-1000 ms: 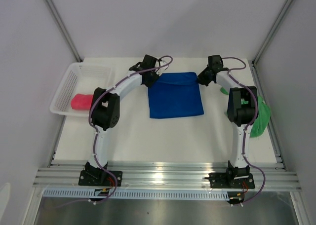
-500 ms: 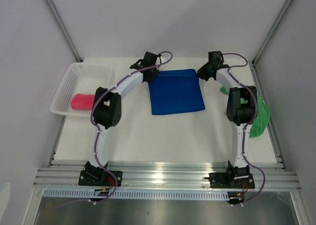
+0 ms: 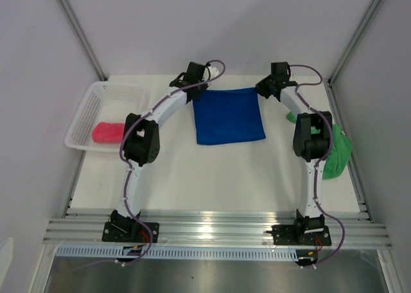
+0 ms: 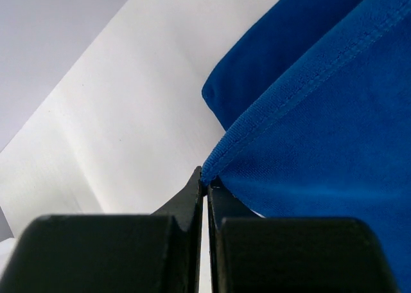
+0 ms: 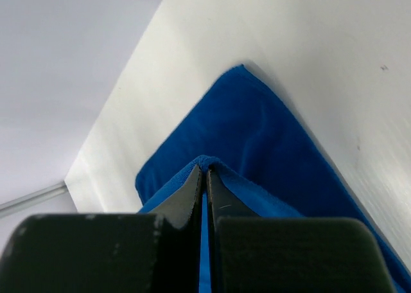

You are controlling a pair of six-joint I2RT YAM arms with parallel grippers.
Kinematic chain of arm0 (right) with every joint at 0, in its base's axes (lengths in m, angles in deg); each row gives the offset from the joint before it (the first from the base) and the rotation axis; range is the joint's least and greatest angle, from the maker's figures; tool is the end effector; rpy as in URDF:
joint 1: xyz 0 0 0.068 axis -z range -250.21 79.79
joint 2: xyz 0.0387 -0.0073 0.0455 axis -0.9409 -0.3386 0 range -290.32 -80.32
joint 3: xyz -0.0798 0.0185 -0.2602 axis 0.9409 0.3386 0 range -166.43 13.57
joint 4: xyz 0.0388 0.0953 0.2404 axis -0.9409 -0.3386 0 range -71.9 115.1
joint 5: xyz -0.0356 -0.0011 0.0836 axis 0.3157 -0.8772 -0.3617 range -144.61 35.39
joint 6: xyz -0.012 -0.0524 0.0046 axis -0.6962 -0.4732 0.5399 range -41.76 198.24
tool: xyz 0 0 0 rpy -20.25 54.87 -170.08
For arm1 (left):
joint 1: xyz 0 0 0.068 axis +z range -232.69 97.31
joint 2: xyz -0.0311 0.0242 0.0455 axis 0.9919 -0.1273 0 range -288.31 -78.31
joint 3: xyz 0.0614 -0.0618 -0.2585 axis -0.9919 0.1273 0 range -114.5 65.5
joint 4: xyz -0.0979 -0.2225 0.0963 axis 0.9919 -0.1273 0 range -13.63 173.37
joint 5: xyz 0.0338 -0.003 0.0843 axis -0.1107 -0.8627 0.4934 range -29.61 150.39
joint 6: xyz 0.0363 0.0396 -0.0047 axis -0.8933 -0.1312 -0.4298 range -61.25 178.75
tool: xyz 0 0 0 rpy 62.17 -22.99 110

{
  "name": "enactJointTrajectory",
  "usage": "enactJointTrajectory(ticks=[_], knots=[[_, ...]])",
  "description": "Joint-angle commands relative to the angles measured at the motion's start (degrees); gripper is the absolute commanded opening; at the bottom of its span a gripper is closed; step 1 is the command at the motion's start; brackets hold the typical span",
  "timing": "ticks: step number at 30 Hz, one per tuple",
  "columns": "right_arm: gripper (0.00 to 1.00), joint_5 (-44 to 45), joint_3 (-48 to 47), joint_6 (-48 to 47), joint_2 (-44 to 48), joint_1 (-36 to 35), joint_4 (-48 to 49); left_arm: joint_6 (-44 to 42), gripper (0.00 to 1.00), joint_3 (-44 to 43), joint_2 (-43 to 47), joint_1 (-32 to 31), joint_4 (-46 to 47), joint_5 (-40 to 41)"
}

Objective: Roll the towels
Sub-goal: Fold the towel

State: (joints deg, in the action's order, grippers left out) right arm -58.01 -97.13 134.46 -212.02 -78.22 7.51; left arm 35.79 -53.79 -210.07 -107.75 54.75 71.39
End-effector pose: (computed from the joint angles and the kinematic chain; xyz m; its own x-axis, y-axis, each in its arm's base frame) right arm 0.5260 0.0762 0.2105 -0.4972 0.7679 -0.4039 0.4105 0.6183 0.6702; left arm 0.4831 -0.2184 0.2444 -0.4368 0.6271 -0.6450 0.4952 0.7662 0.4096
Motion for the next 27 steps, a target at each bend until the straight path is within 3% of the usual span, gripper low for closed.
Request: enactJointTrajectory(ticks=[1, 19, 21, 24, 27], knots=[[0.00, 1.4, -6.0, 1.4, -2.8, 0.3, 1.6, -3.0, 0.01, -2.4, -2.3, 0.7, 1.0, 2.0], [0.00, 1.2, -10.1, 1.6, -10.4, 0.3, 0.7, -11.4, 0.06, -5.1, -8.1, 0.6, 7.3, 7.0], [0.00, 1.9, -10.1, 1.6, -10.5, 0.3, 0.9, -12.4, 0.14, -5.0, -8.5, 0.5, 7.9, 6.7], [0.00, 2.3, -10.2, 1.6, -10.9, 0.3, 1.5, -14.1, 0.17, -5.0, -9.1, 0.5, 9.4, 7.0], [0.09, 2.6, -10.4, 2.4, -11.4, 0.3, 1.6, -16.5, 0.20, -5.3, -10.3, 0.4, 11.2, 8.1]])
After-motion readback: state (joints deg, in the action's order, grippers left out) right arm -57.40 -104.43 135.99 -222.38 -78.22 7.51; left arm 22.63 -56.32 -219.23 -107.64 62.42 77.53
